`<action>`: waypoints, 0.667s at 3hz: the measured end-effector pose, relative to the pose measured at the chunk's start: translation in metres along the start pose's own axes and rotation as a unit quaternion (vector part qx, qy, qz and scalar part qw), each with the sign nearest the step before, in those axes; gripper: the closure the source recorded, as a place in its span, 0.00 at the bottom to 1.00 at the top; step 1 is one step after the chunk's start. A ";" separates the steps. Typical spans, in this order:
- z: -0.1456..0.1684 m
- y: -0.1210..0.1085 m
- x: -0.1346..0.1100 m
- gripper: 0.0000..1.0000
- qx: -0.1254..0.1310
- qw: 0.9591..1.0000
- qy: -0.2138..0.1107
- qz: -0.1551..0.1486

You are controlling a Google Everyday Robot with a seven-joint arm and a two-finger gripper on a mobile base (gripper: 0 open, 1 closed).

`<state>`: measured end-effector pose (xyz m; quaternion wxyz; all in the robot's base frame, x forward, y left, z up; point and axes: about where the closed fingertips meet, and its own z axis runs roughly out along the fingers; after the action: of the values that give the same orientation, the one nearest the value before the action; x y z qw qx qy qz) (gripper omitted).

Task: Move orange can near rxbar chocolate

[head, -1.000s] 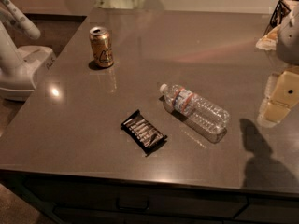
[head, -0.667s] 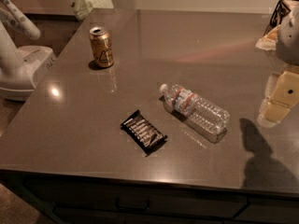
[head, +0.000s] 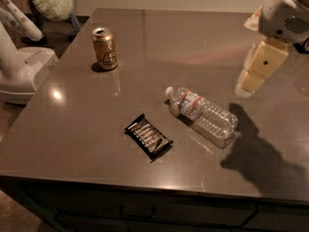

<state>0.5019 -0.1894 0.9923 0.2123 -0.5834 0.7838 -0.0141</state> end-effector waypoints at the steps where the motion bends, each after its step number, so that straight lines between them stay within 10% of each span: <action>1: 0.018 -0.037 -0.048 0.00 0.015 1.000 -0.023 0.005; 2: 0.043 -0.069 -0.093 0.00 0.026 0.998 -0.051 0.029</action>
Offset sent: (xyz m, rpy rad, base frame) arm 0.1668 0.1202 0.0090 0.2068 -0.1049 -0.1212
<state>0.6004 -0.1161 1.0010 0.2676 -0.5543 0.7881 0.0015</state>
